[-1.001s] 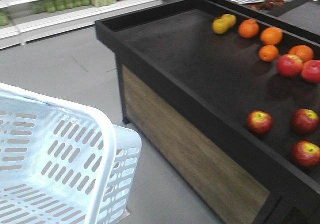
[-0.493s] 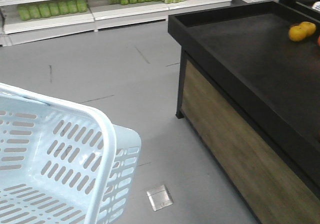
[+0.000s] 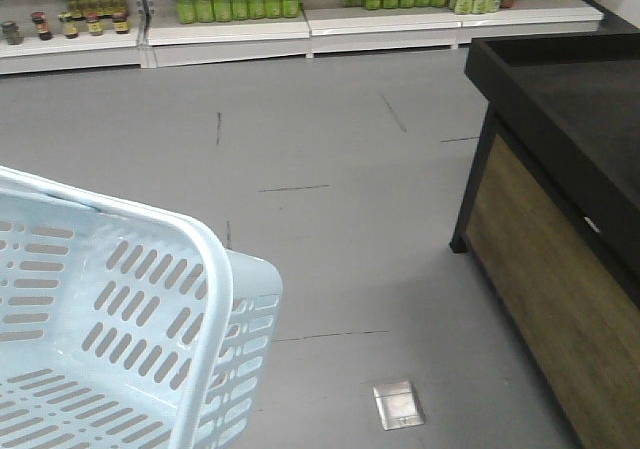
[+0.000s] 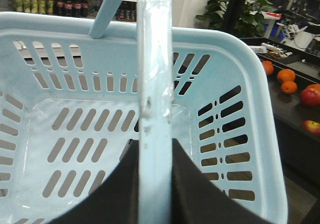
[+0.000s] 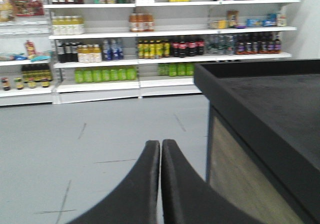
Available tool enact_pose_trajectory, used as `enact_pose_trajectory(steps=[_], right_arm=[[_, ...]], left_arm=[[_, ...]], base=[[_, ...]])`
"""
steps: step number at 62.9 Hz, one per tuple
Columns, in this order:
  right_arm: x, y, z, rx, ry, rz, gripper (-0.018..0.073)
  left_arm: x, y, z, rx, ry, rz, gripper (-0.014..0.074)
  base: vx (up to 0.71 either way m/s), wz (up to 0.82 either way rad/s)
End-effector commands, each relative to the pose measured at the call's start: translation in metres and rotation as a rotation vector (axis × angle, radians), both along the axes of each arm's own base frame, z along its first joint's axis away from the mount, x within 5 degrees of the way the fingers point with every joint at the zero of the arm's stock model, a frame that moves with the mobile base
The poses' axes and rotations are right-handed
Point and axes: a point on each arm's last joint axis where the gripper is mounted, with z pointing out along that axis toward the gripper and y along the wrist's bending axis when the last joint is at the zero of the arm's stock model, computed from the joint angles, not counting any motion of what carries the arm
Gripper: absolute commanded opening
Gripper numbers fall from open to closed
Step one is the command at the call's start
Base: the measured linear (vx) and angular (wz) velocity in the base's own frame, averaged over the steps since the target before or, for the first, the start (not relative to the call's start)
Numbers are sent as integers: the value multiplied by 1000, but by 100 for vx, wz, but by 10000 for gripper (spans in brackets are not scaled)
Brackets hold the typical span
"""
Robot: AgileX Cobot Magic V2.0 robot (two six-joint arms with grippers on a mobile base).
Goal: Pick three apples into basket with both arms
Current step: 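Turn the base away from the tables while holding the basket, then drive the base past the shelves carrying the basket in the left gripper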
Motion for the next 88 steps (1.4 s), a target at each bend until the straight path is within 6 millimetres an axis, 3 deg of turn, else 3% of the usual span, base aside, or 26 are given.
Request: enact_pose_trajectory(steps=[1,57,88], right_arm=[[-1,1,3,-15,-73,13,-4],[-1,1,3,-15,-73,13,-4],[-1,1,3,-15,-73,13,-4]], left_arm=[[2,2,19,-79,-94,28,-8],[2,2,19,-79,-94,28,-8],[2,2,19,-79,-94,28,-8]], base=[[4,43],[12,42],[20,9]])
